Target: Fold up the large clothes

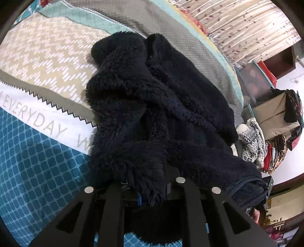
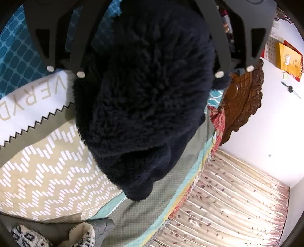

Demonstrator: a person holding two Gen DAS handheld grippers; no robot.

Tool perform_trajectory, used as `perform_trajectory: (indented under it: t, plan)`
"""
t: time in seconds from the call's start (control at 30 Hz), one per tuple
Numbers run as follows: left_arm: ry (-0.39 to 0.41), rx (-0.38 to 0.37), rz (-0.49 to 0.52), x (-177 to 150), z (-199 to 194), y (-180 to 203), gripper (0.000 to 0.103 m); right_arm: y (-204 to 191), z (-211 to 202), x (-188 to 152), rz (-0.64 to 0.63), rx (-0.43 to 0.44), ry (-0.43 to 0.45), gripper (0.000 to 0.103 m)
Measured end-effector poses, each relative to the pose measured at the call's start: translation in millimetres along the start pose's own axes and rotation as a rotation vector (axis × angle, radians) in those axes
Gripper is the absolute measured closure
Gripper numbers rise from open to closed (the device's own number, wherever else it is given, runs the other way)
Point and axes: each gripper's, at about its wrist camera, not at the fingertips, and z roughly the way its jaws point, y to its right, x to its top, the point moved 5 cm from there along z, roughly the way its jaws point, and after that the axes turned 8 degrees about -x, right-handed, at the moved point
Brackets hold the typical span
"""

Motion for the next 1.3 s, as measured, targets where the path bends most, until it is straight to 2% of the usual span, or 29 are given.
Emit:
perform_trajectory:
  t: [0.1, 0.2, 0.4, 0.5, 0.57, 0.67, 0.7, 0.77, 0.83, 0.9, 0.97, 1.03, 1.07, 1.13, 1.2, 1.3]
  plan:
    - [-0.014, -0.041, -0.04, 2.9, -11.1, -1.4, 0.059, 3.4, -10.4, 4.1, -0.015, -0.006, -0.012, 0.027]
    - [0.005, -0.084, -0.046, 7.9, -26.4, 0.0, 0.059, 4.5, -17.0, 3.4, -0.032, -0.032, -0.008, 0.027]
    - [0.042, -0.128, 0.011, 16.4, -60.1, 21.8, 0.059, -8.4, 5.5, 18.7, -0.024, -0.087, -0.031, 0.027]
    - [0.005, -0.146, -0.002, 18.8, -64.2, 19.1, 0.059, -11.1, 24.5, 38.8, 0.022, -0.128, -0.037, 0.027]
    - [-0.029, -0.18, -0.083, 23.7, -59.2, 4.0, 0.059, -9.4, 41.5, 51.7, 0.076, -0.149, -0.057, 0.027]
    - [-0.064, -0.228, -0.271, 33.2, -48.7, -35.4, 0.059, -10.4, 58.9, 68.4, 0.127, -0.181, -0.06, 0.027]
    - [-0.042, -0.273, -0.34, 36.8, -52.8, -48.4, 0.059, -10.5, 63.8, 72.7, 0.149, -0.188, -0.062, 0.026]
    - [0.013, -0.34, -0.384, 40.2, -66.7, -58.6, 0.059, -11.6, 68.2, 76.1, 0.179, -0.195, -0.06, 0.024]
    - [0.03, -0.338, -0.351, 39.4, -78.4, -57.8, 0.059, -14.3, 71.4, 77.0, 0.169, -0.203, -0.062, 0.022]
    - [0.024, -0.304, -0.287, 34.4, -86.3, -51.6, 0.059, -16.1, 73.8, 77.0, 0.146, -0.214, -0.066, 0.022]
    - [0.005, -0.289, -0.191, 25.2, -94.1, -40.1, 0.059, -14.1, 74.5, 78.0, 0.155, -0.214, -0.066, 0.022]
    - [-0.041, -0.311, -0.108, 13.8, -98.2, -30.2, 0.059, -10.4, 75.3, 81.0, 0.186, -0.218, -0.065, 0.022]
    - [-0.06, -0.316, -0.089, 9.2, -100.2, -29.8, 0.059, -9.0, 76.9, 84.1, 0.203, -0.223, -0.066, 0.022]
    - [-0.073, -0.374, -0.134, 2.5, -112.1, -40.6, 0.059, -7.4, 79.6, 89.8, 0.226, -0.234, -0.064, 0.021]
    - [-0.001, -0.405, -0.221, 8.4, -134.4, -65.6, 0.059, -6.9, 82.6, 96.4, 0.235, -0.257, -0.049, 0.021]
    - [0.193, -0.366, -0.384, 20.6, -176.7, -112.6, 0.059, -3.8, 84.2, 103.8, 0.24, -0.305, -0.012, 0.021]
